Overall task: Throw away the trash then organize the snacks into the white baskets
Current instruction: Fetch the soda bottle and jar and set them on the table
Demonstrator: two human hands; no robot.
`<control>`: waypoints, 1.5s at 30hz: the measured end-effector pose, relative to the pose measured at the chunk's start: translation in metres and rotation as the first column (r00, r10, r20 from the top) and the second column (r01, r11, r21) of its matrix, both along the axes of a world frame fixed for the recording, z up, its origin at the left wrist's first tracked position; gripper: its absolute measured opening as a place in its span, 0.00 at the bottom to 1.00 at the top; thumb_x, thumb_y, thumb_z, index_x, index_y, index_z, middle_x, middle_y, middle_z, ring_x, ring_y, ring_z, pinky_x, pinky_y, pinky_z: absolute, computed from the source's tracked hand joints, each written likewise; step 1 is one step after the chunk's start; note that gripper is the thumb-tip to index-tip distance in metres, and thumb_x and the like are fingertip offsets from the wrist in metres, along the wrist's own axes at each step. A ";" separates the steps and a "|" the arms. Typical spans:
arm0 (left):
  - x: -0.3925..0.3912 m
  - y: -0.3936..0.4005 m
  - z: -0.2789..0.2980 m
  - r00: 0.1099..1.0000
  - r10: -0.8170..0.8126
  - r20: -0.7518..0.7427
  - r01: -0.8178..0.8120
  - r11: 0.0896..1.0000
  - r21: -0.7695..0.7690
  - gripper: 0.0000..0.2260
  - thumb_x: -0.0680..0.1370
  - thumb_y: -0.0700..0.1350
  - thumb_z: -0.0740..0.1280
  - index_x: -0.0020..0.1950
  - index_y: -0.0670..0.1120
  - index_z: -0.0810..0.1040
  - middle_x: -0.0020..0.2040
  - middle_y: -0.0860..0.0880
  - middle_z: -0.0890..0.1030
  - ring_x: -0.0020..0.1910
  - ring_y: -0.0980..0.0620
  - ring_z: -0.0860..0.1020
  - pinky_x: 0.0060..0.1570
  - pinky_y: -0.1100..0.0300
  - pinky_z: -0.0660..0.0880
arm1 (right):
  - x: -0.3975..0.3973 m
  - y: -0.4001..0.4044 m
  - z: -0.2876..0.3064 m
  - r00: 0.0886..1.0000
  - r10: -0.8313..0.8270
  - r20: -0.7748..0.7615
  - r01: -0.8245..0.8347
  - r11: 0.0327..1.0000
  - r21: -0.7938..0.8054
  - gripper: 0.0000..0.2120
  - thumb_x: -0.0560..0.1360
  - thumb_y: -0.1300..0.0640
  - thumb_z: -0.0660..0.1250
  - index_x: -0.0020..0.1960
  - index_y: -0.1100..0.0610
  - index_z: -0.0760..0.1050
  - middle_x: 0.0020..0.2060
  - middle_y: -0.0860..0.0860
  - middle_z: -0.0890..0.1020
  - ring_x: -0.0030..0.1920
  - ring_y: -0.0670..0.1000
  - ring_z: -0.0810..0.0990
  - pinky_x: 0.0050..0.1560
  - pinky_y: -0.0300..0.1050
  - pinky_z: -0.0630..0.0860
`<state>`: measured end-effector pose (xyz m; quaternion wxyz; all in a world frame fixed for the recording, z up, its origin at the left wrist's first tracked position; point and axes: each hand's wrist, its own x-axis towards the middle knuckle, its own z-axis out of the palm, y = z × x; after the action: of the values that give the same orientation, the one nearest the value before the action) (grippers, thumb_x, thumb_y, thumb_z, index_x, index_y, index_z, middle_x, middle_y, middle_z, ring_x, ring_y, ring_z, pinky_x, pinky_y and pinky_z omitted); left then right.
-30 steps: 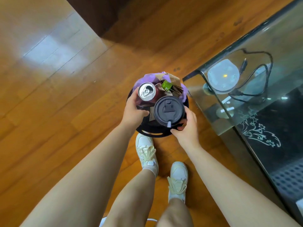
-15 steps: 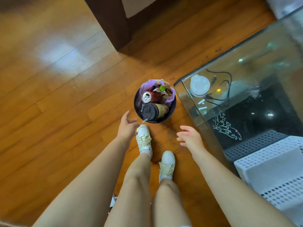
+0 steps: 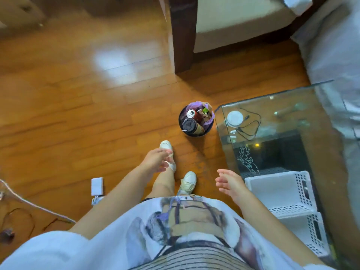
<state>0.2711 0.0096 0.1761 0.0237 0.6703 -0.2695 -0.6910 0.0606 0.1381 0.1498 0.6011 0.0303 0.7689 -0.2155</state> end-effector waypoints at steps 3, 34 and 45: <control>0.041 0.035 0.009 0.980 0.193 0.047 -0.195 0.981 0.026 0.04 0.79 0.42 0.61 0.48 0.47 0.76 0.34 0.49 0.75 0.17 0.61 0.69 0.23 0.69 0.65 | 0.009 0.005 0.006 0.993 0.117 -0.031 -0.115 0.992 0.050 0.09 0.79 0.62 0.59 0.56 0.58 0.75 0.37 0.54 0.77 0.35 0.50 0.75 0.36 0.41 0.72; 0.403 -0.089 0.022 0.620 0.777 0.114 -0.781 0.625 -0.014 0.11 0.80 0.41 0.59 0.61 0.42 0.75 0.39 0.49 0.77 0.33 0.55 0.73 0.32 0.64 0.69 | 0.345 -0.336 0.044 0.801 0.597 -0.039 -0.598 0.801 -0.023 0.08 0.79 0.63 0.58 0.57 0.60 0.71 0.32 0.55 0.73 0.24 0.48 0.67 0.23 0.35 0.61; 0.494 -0.218 0.020 0.352 0.925 0.146 -0.935 0.354 0.009 0.13 0.80 0.39 0.58 0.63 0.40 0.73 0.38 0.47 0.76 0.34 0.53 0.72 0.35 0.62 0.68 | 0.457 -0.529 0.024 0.664 0.741 -0.103 -0.733 0.672 0.106 0.10 0.78 0.62 0.62 0.58 0.62 0.73 0.34 0.56 0.75 0.30 0.52 0.72 0.34 0.45 0.73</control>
<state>0.7648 -0.2085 0.1958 0.3647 0.7439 0.1884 -0.5274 0.5175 -0.3911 0.1739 0.5816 -0.2812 0.7605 0.0657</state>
